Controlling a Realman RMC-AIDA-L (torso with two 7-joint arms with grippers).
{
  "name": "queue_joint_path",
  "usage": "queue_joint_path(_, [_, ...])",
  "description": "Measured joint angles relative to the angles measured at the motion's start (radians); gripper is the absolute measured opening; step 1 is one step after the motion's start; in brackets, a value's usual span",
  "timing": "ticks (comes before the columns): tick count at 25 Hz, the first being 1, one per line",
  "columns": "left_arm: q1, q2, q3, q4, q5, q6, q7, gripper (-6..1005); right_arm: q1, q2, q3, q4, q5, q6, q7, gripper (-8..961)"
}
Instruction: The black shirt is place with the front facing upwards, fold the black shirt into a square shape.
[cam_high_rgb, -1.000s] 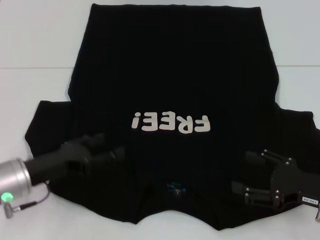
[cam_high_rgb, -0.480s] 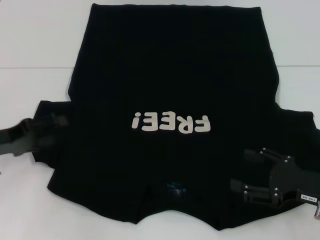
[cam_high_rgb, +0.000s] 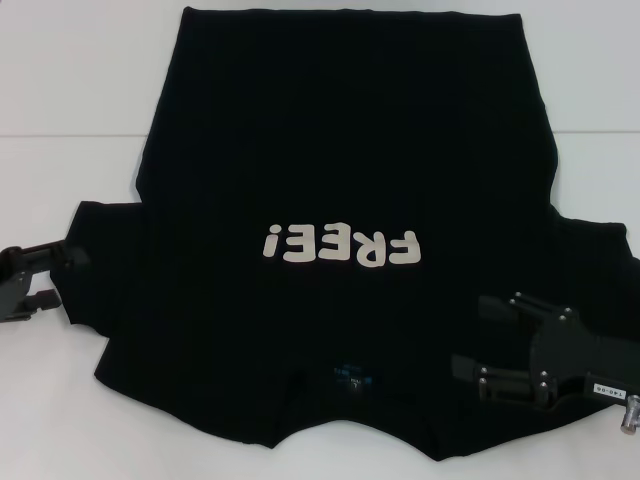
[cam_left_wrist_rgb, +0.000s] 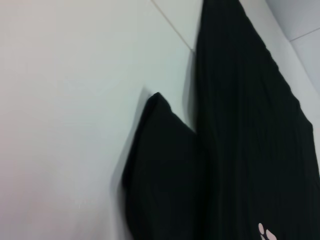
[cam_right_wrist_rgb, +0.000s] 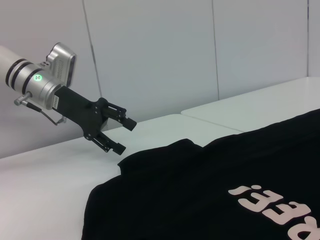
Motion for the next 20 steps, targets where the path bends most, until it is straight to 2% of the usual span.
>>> queue_joint_path(20, [-0.004, -0.002, 0.0, -0.047, 0.012, -0.041, -0.019, 877, 0.003, -0.002, 0.0, 0.0, 0.0, -0.001, 0.0, 909])
